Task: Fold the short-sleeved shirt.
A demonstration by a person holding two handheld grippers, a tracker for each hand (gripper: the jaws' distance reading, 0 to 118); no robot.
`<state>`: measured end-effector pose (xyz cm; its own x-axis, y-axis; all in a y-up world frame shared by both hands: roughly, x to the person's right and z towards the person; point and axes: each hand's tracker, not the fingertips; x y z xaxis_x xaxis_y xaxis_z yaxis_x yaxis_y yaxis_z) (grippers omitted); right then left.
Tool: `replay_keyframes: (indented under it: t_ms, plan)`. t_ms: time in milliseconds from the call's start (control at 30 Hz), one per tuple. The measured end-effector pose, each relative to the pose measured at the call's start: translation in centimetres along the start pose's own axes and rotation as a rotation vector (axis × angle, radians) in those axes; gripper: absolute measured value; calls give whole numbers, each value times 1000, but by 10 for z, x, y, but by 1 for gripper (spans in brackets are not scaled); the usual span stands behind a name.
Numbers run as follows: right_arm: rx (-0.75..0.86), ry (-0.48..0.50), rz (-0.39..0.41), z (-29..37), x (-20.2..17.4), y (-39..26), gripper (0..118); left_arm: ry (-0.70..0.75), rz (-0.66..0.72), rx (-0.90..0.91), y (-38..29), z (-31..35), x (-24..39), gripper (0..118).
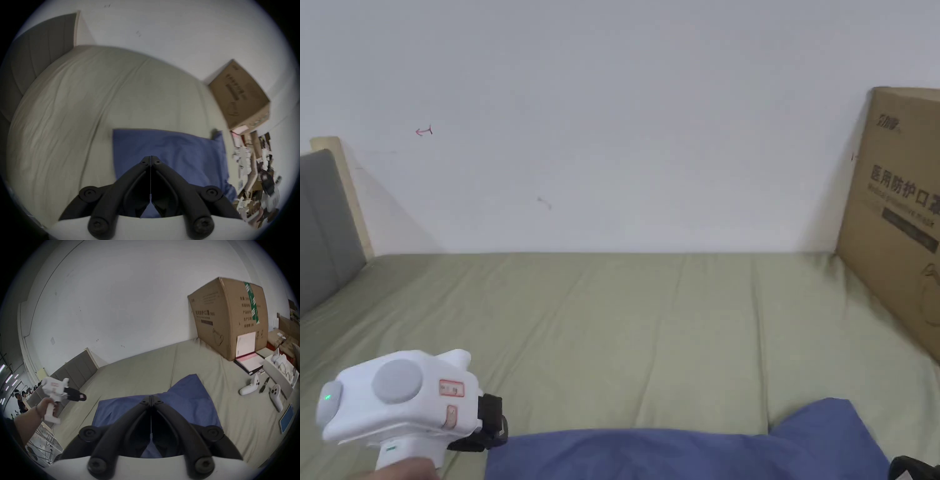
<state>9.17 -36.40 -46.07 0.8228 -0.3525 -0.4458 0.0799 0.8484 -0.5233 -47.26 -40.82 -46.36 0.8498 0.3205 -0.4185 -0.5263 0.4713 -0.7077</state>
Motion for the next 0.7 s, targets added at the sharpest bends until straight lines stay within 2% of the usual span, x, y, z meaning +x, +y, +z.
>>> replay_keyframes:
  t_ms: [33,67,100,133,167,200,400,467,600,633,667,700]
  plan:
    - [-13,-4,-1,-6,2,-2,0,50,-21,-26,9,-17,-5,43]
    - [-30,-7,-2,-12,4,-3,0,70,-27,-29,17,-30,-10,86]
    - [-44,-8,-3,-19,6,-4,0,88,-29,-32,19,-44,-13,106]
    - [-54,-12,-2,-23,2,-7,0,98,-20,-61,22,-59,-18,112]
    - [-65,-12,-4,-28,2,-9,0,91,-9,-65,24,-71,-21,112]
    - [-77,-12,-4,-33,4,-10,0,88,-9,-54,25,-81,-23,118]
    - [-116,-14,-7,-58,15,-16,0,158,-19,-192,12,-154,-45,116]
    - [-122,-15,-6,-62,17,-16,0,154,-134,-118,-6,-156,-34,118]
    - [-122,-23,-9,-65,21,-17,0,211,-118,-60,-16,-149,-28,116]
    - [-122,-25,-13,-66,23,-17,0,230,-150,-30,-16,-143,-22,109]
    - [-121,-26,-17,-66,23,-17,0,251,-200,3,-20,-134,-13,96]
    - [-121,-25,-20,-66,25,-16,0,246,-254,42,-23,-125,-5,66]
